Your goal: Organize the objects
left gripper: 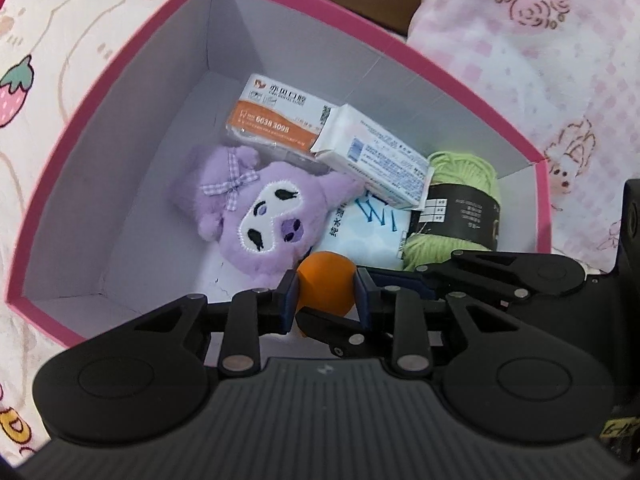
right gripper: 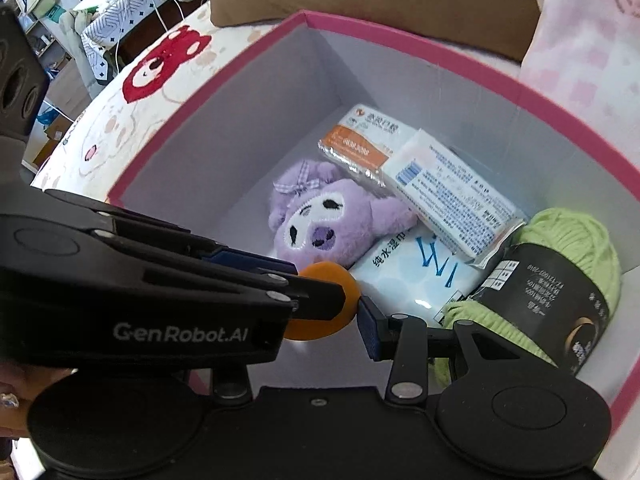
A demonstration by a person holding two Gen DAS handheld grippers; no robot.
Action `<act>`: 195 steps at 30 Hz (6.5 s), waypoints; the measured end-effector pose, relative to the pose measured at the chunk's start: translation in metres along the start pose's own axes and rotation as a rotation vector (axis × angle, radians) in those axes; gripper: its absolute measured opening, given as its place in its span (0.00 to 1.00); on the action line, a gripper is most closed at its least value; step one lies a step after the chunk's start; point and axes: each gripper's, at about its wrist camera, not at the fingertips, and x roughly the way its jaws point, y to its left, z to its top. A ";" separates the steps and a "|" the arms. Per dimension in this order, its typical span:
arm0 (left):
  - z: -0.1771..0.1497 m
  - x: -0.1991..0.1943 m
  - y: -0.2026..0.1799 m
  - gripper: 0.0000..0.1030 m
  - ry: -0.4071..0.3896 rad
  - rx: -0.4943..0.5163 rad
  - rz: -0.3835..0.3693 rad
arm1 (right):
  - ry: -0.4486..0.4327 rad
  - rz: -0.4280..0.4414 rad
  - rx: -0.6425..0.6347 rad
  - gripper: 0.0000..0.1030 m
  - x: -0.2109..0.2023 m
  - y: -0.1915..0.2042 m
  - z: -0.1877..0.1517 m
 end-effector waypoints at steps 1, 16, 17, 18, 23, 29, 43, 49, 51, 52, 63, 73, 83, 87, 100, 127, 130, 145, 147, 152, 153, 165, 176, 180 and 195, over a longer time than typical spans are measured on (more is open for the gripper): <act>0.000 0.002 0.000 0.27 0.003 -0.001 0.000 | 0.003 -0.002 -0.001 0.44 0.001 0.000 0.000; -0.003 0.016 0.003 0.28 0.006 0.011 0.012 | 0.049 -0.039 -0.060 0.44 0.012 -0.003 -0.003; -0.004 0.017 0.003 0.28 0.003 0.014 0.018 | 0.045 -0.041 -0.060 0.44 0.009 -0.003 -0.004; -0.005 0.017 0.002 0.28 -0.002 0.019 0.022 | 0.037 -0.045 -0.061 0.45 0.006 -0.003 -0.005; -0.007 0.016 -0.004 0.28 -0.023 0.050 0.037 | -0.039 -0.057 -0.026 0.45 -0.019 -0.008 -0.020; -0.013 0.005 -0.011 0.29 -0.062 0.109 0.061 | -0.152 -0.042 0.015 0.45 -0.055 -0.010 -0.039; -0.027 -0.033 -0.034 0.29 -0.103 0.217 0.032 | -0.283 -0.134 -0.015 0.45 -0.118 0.011 -0.082; -0.046 -0.070 -0.049 0.29 -0.125 0.240 0.002 | -0.339 -0.147 0.008 0.46 -0.150 0.016 -0.101; -0.051 -0.083 -0.055 0.29 -0.142 0.245 -0.008 | -0.354 -0.157 0.019 0.48 -0.162 0.019 -0.108; -0.054 -0.089 -0.059 0.29 -0.146 0.243 -0.014 | -0.360 -0.160 0.022 0.49 -0.167 0.019 -0.111; -0.092 -0.143 -0.094 0.32 -0.176 0.308 -0.026 | -0.445 -0.233 0.097 0.61 -0.226 0.025 -0.154; -0.123 -0.176 -0.121 0.39 -0.188 0.376 -0.018 | -0.432 -0.333 0.177 0.71 -0.249 0.028 -0.187; -0.159 -0.180 -0.136 0.43 -0.173 0.403 0.010 | -0.466 -0.347 0.242 0.81 -0.261 0.037 -0.219; -0.168 -0.177 -0.137 0.44 -0.166 0.402 0.024 | -0.451 -0.383 0.266 0.82 -0.255 0.037 -0.225; -0.196 -0.179 -0.145 0.49 -0.263 0.427 0.123 | -0.399 -0.444 0.397 0.88 -0.257 0.025 -0.243; -0.205 -0.155 -0.153 0.88 -0.217 0.389 0.111 | -0.392 -0.540 0.501 0.88 -0.266 0.032 -0.256; -0.204 -0.153 -0.154 0.92 -0.208 0.379 0.119 | -0.378 -0.551 0.516 0.88 -0.266 0.031 -0.256; -0.207 -0.155 -0.158 0.96 -0.193 0.393 0.167 | -0.328 -0.578 0.528 0.88 -0.262 0.033 -0.256; -0.208 -0.156 -0.156 0.96 -0.192 0.389 0.183 | -0.326 -0.573 0.537 0.88 -0.262 0.032 -0.257; -0.210 -0.162 -0.150 0.96 -0.195 0.385 0.172 | -0.310 -0.565 0.531 0.88 -0.261 0.033 -0.257; -0.210 -0.161 -0.150 0.96 -0.199 0.390 0.181 | -0.309 -0.564 0.535 0.88 -0.261 0.033 -0.257; -0.212 -0.161 -0.145 0.96 -0.186 0.364 0.209 | -0.280 -0.522 0.547 0.88 -0.260 0.030 -0.257; -0.211 -0.159 -0.145 0.96 -0.199 0.366 0.210 | -0.280 -0.573 0.505 0.88 -0.260 0.042 -0.255; -0.210 -0.160 -0.145 0.97 -0.187 0.370 0.202 | -0.273 -0.567 0.515 0.88 -0.259 0.041 -0.255; -0.215 -0.160 -0.153 0.97 -0.177 0.390 0.210 | -0.281 -0.574 0.523 0.88 -0.262 0.041 -0.259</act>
